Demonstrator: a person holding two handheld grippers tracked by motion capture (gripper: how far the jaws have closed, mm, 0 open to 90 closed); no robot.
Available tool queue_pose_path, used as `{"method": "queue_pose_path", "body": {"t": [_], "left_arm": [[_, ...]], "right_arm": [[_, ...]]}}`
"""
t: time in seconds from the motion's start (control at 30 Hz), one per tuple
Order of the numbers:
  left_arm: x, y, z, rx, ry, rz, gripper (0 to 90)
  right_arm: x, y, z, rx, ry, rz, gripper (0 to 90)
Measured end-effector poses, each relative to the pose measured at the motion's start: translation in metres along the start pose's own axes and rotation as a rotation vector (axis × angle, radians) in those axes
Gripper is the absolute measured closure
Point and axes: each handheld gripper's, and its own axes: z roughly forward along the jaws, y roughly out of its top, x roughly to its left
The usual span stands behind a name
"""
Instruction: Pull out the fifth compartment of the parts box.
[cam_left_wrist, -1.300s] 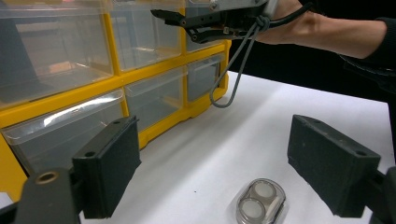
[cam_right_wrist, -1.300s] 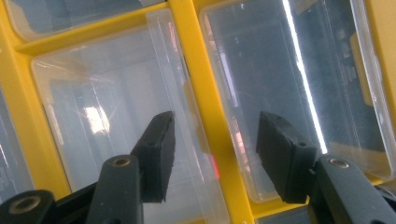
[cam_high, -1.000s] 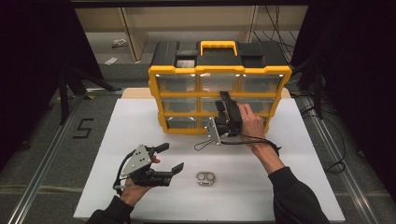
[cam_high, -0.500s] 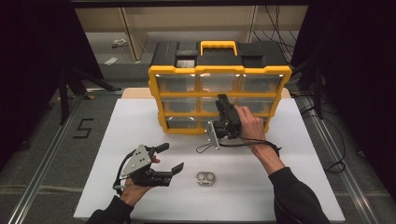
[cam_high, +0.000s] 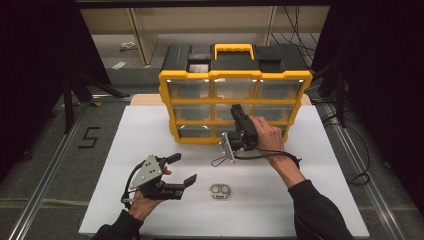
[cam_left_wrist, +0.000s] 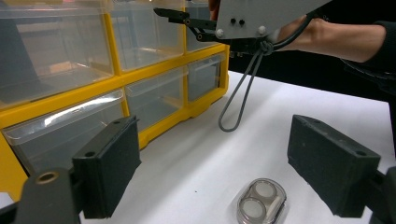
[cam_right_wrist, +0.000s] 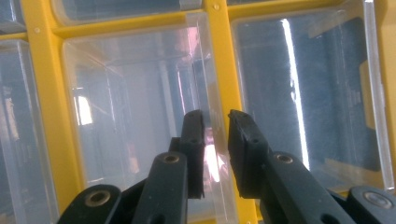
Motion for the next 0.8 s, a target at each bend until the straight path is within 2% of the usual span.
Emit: {"method": "queue_pose_path", "body": {"t": [0.27, 0.5, 0.8], "left_arm": [[0.0, 0.0, 0.0, 0.001, 0.003, -0.003, 16.7], [-0.001, 0.0, 0.0, 0.002, 0.001, 0.001, 16.7], [0.0, 0.0, 0.0, -0.002, 0.001, -0.003, 16.7]], "right_arm": [[0.001, 0.0, -0.006, -0.007, -0.003, -0.015, 77.8], [0.002, 0.0, -0.014, -0.012, -0.008, 0.005, 77.8], [0.003, 0.001, -0.022, -0.023, -0.016, 0.0, 77.8]]}}
